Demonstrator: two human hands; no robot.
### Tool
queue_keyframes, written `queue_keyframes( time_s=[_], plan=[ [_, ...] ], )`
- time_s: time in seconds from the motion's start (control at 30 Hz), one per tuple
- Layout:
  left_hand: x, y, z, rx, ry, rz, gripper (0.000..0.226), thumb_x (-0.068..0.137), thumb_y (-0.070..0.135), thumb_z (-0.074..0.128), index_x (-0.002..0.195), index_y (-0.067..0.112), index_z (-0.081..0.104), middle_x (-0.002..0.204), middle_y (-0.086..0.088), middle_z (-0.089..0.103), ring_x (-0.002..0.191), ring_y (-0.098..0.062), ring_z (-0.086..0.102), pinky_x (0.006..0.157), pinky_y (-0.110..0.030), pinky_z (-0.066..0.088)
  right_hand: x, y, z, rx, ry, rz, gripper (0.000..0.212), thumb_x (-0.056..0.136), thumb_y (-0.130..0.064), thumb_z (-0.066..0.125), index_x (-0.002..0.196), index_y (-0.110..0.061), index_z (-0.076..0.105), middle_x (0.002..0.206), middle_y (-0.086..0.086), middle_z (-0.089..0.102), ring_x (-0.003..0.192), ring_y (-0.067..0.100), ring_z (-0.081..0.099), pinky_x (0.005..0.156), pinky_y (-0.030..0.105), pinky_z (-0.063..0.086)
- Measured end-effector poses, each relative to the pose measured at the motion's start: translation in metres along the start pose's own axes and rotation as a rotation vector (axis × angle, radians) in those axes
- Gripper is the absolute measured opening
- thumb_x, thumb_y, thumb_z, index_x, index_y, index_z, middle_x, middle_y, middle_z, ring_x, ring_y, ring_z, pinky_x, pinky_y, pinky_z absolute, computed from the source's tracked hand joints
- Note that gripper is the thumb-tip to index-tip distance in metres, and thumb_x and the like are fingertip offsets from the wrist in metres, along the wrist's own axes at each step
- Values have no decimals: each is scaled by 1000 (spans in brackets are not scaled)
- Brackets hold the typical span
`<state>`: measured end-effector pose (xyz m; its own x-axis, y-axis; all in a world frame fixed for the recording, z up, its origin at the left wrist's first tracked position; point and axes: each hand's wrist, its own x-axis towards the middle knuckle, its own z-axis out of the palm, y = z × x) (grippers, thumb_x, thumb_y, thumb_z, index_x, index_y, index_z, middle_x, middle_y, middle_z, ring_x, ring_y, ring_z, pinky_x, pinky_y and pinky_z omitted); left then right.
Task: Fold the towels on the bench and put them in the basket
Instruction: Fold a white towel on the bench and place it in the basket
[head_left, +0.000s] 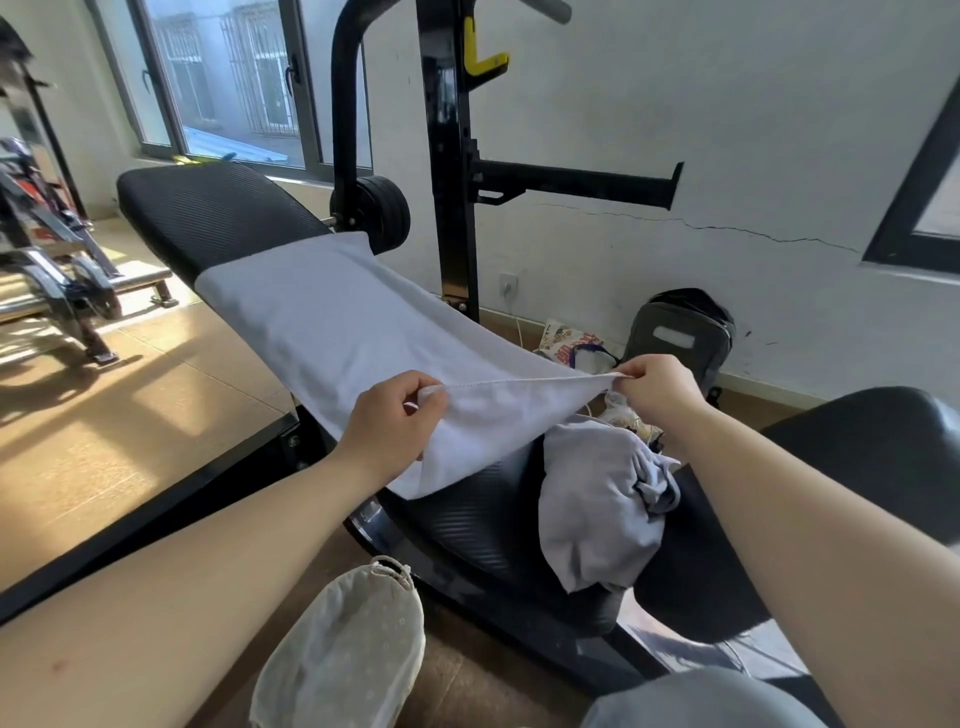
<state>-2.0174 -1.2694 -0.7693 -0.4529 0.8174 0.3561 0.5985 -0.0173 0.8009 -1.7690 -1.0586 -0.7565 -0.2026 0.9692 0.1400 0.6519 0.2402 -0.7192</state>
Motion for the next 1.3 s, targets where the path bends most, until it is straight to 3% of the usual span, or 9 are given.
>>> queue_keyframes(
  time_s=[0.13,0.23,0.37,0.57,0.77,0.9,1.07,1.2,1.3],
  plan=[
    [-3,1,-4,11,45,-44,17,98,25,55,86,21,67,71,2,65,53,-16,65,49,-22,51,-5,3,-5,24,-94,3,16,93,-22,66,101,-22,79,75,3,68,61,19,56,60,36,54],
    [-2,-4,-9,9,97,-105,18,98,29,54,87,22,67,74,4,63,58,-19,66,50,-22,50,-11,0,-3,197,-168,-14,13,95,-25,67,101,-25,78,86,9,68,72,23,60,76,46,62],
    [0,-12,-20,-10,152,-185,22,100,32,49,98,20,67,85,-1,66,58,-20,70,49,-18,49,-14,-11,6,479,-161,-26,10,96,-24,70,92,-17,74,90,8,67,78,16,61,76,41,59],
    [8,-25,-41,-111,259,-204,18,99,33,58,103,19,68,97,4,68,60,-16,72,71,-39,64,-8,-46,26,798,-127,-11,8,97,-8,64,92,-14,63,94,17,59,89,28,63,81,52,62],
    [27,-37,-71,-181,310,-240,13,93,32,71,98,22,64,98,-2,70,66,-18,74,72,-39,64,5,-79,41,520,-24,-164,20,99,-9,59,88,-23,50,76,4,58,66,19,57,67,48,63],
    [42,-42,-91,-196,370,-247,20,92,26,73,90,23,54,95,-6,68,72,-22,74,65,-27,60,16,-100,53,401,59,-225,24,98,-6,55,80,-21,51,73,7,59,47,21,62,49,35,45],
    [55,-53,-109,-76,353,-224,16,97,16,64,93,28,74,93,10,70,65,-11,73,75,-26,59,34,-122,78,323,48,-228,45,90,0,46,83,-30,79,89,0,72,51,17,67,61,29,55],
    [61,-59,-121,-83,388,-200,19,98,19,62,104,33,74,100,15,69,66,-13,71,73,-26,60,51,-141,99,282,42,-255,40,93,-4,48,96,-28,80,92,-1,74,54,17,69,70,30,62],
    [66,-63,-130,-64,421,-195,23,97,17,61,112,30,74,107,13,70,83,-13,70,85,-34,60,62,-160,117,275,1,-263,37,95,-6,48,101,-29,76,89,-6,70,65,24,73,70,33,62]
  ],
)
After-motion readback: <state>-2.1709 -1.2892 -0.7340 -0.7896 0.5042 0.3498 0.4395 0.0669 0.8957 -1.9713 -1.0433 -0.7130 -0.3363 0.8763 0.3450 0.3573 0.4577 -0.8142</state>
